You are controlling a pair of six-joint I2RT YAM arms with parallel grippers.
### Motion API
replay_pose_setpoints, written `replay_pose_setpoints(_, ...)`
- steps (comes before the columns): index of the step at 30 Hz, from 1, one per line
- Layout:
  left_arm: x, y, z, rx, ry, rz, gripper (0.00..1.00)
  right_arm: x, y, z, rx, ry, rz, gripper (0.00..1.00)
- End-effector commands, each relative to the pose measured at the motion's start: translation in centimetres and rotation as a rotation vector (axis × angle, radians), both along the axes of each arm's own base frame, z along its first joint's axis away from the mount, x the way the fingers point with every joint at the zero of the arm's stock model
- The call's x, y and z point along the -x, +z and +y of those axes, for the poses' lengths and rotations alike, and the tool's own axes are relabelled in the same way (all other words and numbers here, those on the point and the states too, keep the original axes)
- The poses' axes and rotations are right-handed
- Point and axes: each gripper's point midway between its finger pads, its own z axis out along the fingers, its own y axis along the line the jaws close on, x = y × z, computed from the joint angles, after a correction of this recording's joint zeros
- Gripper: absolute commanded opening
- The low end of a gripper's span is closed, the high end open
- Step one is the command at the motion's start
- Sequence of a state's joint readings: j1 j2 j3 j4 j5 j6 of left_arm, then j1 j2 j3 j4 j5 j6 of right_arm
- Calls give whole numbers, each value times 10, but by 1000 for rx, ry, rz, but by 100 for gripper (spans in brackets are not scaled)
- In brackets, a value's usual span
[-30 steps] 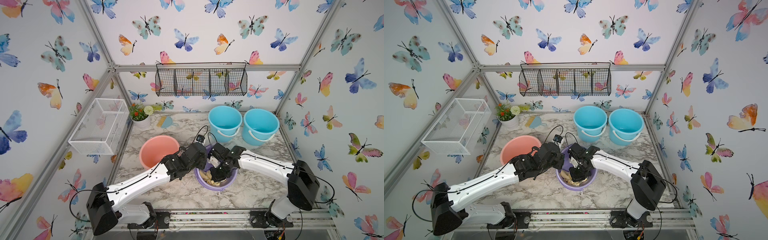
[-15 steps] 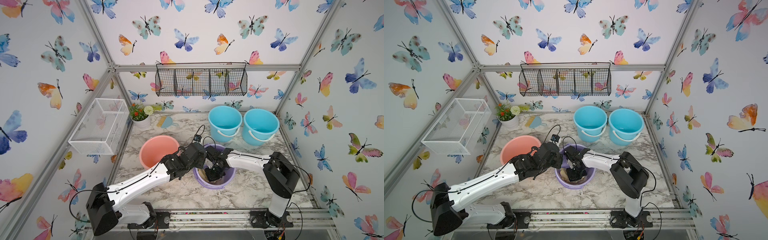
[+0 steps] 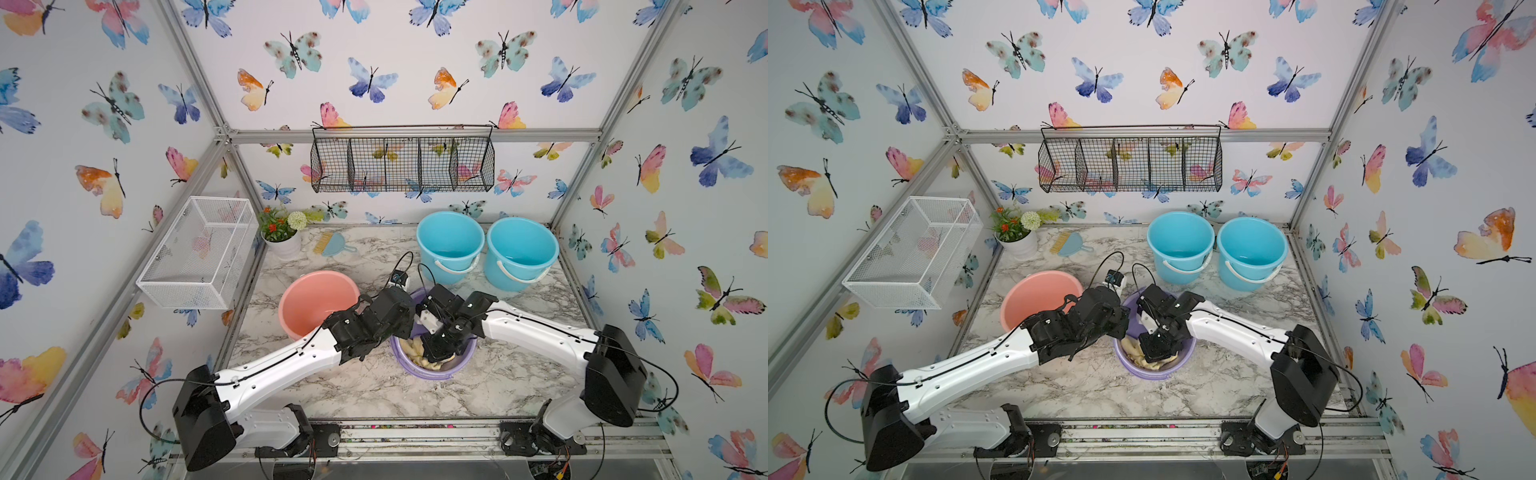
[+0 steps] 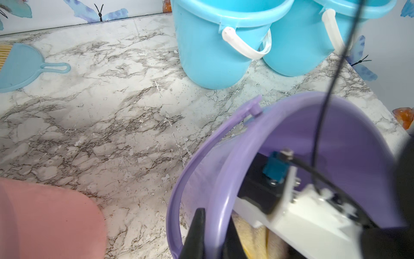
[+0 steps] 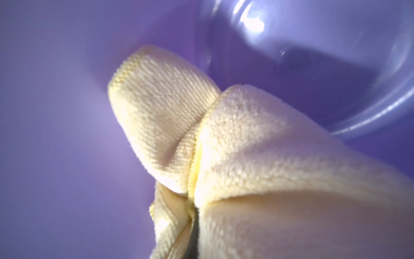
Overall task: Wipe the inside of the bucket with a cloth
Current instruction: Wipe the dirt from the inside of the bucket.
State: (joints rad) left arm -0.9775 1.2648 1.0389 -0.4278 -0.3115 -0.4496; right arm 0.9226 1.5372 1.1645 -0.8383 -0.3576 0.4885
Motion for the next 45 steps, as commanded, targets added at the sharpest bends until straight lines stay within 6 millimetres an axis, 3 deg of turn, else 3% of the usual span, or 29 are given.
replay_pose_setpoints(1, -5, 19, -8, 75, 6, -42, 0, 24, 22, -9, -29, 6, 75, 2)
replay_pose_setpoints(8, -3, 13, -10, 74, 1, -23, 0, 31, 68, 16, -274, -22, 94, 2)
replay_pose_setpoints(11, -4, 14, -10, 69, 1, -19, 0, 30, 75, 24, -354, -39, 93, 2)
replay_pose_setpoints(18, -4, 14, -13, 74, -3, -12, 0, 27, 36, 36, -360, -70, 158, 2)
replay_pose_setpoints(27, -2, 14, -18, 84, -22, -2, 0, 6, -29, 60, -285, -112, 201, 2)
replay_pose_setpoints(33, -1, 16, -15, 93, -17, -2, 0, -3, -89, 55, -122, -150, 213, 2)
replay_pose_setpoints(37, 0, 15, -14, 89, -16, -1, 0, -6, -118, 37, 12, -166, 192, 2)
replay_pose_setpoints(41, 0, 15, -13, 92, -14, 0, 0, -14, -115, 24, 100, -161, 136, 2)
replay_pose_setpoints(45, 1, 13, -14, 98, -15, 5, 0, -18, -78, 40, -11, -146, 111, 2)
